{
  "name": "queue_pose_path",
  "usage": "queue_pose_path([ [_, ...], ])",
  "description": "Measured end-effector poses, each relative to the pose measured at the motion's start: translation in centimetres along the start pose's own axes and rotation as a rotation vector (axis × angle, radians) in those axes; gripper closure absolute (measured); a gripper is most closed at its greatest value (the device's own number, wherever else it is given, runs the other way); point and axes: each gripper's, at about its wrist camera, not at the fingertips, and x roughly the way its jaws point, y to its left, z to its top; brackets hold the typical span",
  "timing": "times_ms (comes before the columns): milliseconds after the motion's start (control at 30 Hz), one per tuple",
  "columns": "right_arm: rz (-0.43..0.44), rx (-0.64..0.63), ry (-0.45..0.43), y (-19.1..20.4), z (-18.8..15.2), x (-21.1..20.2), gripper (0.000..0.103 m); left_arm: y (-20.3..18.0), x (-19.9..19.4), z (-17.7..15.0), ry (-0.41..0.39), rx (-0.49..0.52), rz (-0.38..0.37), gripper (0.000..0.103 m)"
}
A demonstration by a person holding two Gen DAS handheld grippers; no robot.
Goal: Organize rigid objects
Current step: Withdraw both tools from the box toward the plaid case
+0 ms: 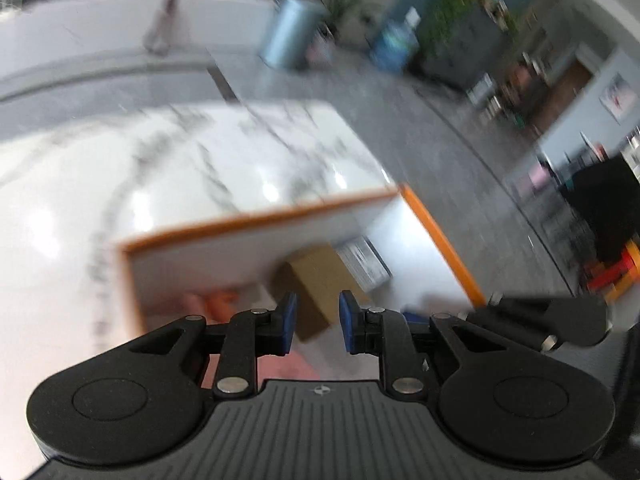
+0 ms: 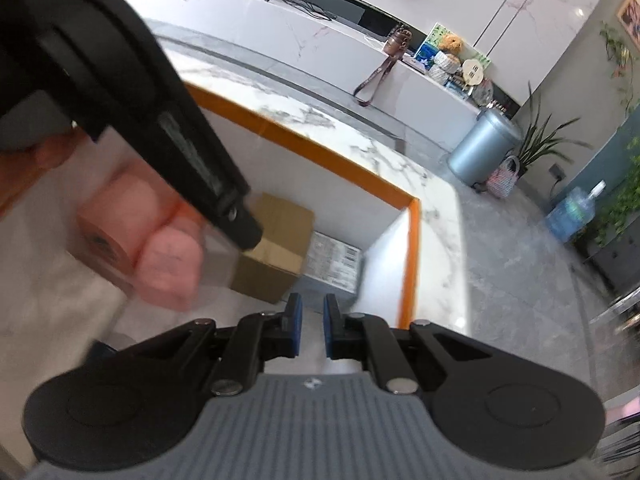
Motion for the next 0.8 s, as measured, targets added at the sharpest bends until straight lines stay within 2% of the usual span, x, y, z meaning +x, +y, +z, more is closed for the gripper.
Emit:
queue_pose_path([
  [33, 0.03, 0.021, -0.001, 0.0, 0.2, 0.0, 0.091, 0.4, -1.2, -0.2, -0.032, -0.027, 0.02, 0.078],
  [100, 0.091, 0.071, 0.003, 0.4, 0.6, 0.2, 0.069, 1.2, -3.7, -0.8, -0.098, -0.085, 0.049, 0.078],
  [133, 0.122, 0.096, 0.0, 0.7, 0.8, 0.3, 0.065, 1.7, -4.7, -1.2, -0.123, -0.113, 0.056, 0.078],
  [267, 0.225, 0.138, 0.021, 2.3, 1.2, 0.8, 0.064, 3.2, -7.2, -3.2, -0.152, -0.184, 0.089, 0.078],
  [400, 0.237, 0.158, 0.056, 3.2, 1.3, 2.0, 0.064, 4.4, -8.6, -5.2, -0.141, -0.226, 0.122, 0.078],
  [500, 0.256, 0.24, 0.086, 2.9, 1.4, 2.8, 0.062, 5.5, -9.2, -6.2, -0.128, -0.269, 0.131, 0.078],
  [667, 0.236, 0.394, 0.132, 2.6, 1.5, 3.1, 0.062, 6.5, -10.0, -7.5, -0.119, -0.311, 0.133, 0.078],
  [800, 0.163, 0.488, 0.15, 3.6, 1.4, 2.7, 0.064, 6.5, -10.7, -8.1, -0.11, -0.313, 0.144, 0.078],
])
